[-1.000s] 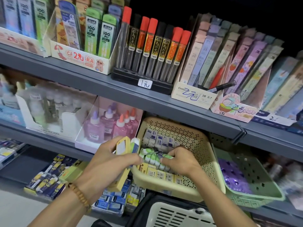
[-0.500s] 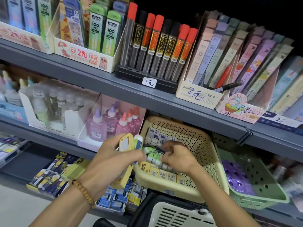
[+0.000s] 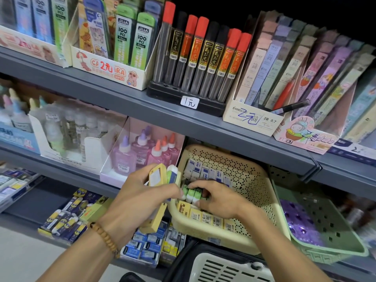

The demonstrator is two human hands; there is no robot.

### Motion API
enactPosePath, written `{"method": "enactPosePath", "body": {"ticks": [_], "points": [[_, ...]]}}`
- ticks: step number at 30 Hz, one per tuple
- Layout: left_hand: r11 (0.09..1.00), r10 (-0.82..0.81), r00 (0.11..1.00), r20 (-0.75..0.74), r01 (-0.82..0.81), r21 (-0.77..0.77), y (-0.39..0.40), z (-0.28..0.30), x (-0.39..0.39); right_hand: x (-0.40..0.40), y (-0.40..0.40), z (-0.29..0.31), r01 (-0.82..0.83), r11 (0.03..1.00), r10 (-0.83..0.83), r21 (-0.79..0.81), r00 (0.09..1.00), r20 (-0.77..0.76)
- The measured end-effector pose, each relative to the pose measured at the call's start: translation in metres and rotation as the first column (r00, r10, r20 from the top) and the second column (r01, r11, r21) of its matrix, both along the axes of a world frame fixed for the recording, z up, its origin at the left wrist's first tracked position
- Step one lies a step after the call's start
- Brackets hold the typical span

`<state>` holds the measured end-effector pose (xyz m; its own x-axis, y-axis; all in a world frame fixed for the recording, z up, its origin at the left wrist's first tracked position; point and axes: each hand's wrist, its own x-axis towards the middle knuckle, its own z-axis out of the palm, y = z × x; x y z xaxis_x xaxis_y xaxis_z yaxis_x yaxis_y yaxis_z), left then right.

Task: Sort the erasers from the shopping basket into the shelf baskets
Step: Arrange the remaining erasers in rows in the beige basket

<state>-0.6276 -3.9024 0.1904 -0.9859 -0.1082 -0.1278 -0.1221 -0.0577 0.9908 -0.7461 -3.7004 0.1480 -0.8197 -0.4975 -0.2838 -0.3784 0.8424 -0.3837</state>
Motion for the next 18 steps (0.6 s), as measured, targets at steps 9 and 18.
{"method": "enactPosePath", "body": {"ticks": [9, 18], "points": [[0.999, 0.031, 1.0, -0.004, -0.031, -0.021, -0.002, -0.002, -0.002, -0.006, -0.004, -0.007, 0.16, 0.98, -0.155, -0.12, 0.987, 0.05], [0.993, 0.033, 0.999, -0.009, -0.034, -0.111, 0.003, -0.006, -0.006, 0.01, -0.006, 0.011, 0.222, 0.946, -0.25, -0.234, 0.964, -0.093]]}}
